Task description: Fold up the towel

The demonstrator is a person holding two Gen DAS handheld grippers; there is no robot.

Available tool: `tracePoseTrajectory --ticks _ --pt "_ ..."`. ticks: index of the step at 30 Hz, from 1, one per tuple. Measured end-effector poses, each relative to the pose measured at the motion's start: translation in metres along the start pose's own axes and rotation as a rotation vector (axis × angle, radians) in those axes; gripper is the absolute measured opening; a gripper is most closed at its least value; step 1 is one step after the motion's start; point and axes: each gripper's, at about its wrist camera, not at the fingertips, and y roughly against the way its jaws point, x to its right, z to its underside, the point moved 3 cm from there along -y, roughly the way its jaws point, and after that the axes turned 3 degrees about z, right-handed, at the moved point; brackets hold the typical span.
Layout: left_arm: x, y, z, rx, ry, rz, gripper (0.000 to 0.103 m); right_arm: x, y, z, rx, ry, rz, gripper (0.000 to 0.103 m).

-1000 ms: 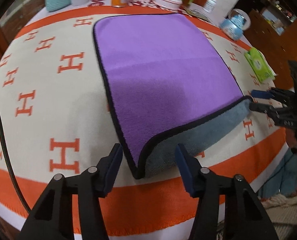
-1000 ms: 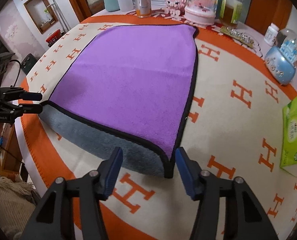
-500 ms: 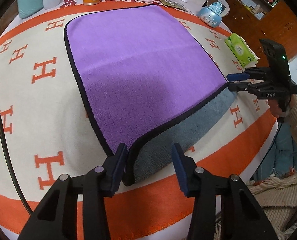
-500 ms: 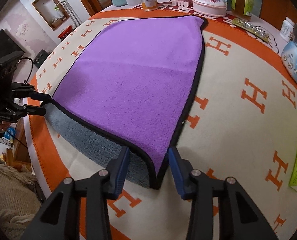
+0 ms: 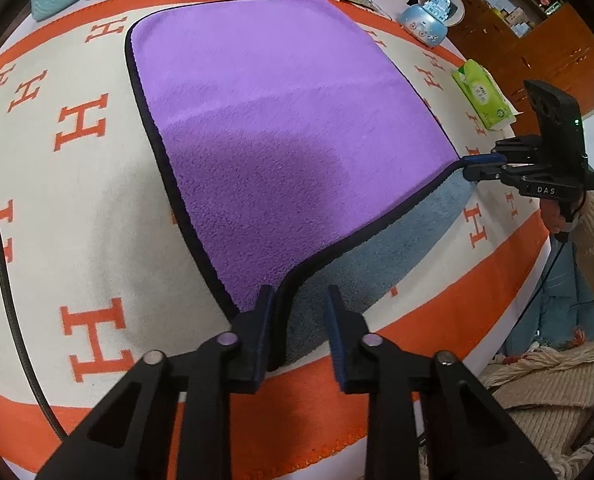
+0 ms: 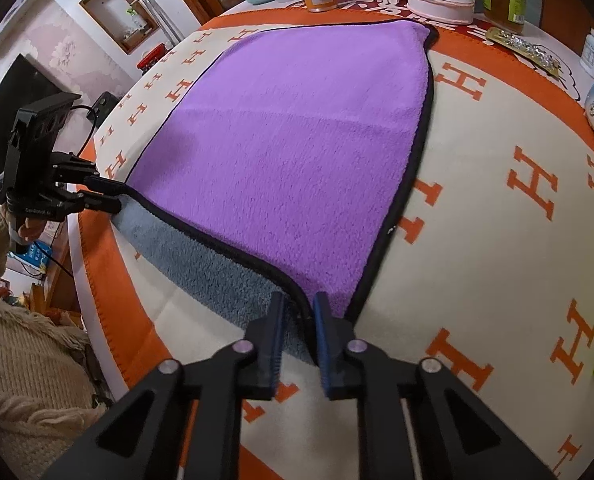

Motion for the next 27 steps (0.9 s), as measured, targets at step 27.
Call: tracePoseTrajectory --ticks 27 --pt "0.021 0.094 -0.072 0.279 0.033 -0.368 0.005 -0.014 0.079 -0.086 0.329 -0.083 0.329 0.005"
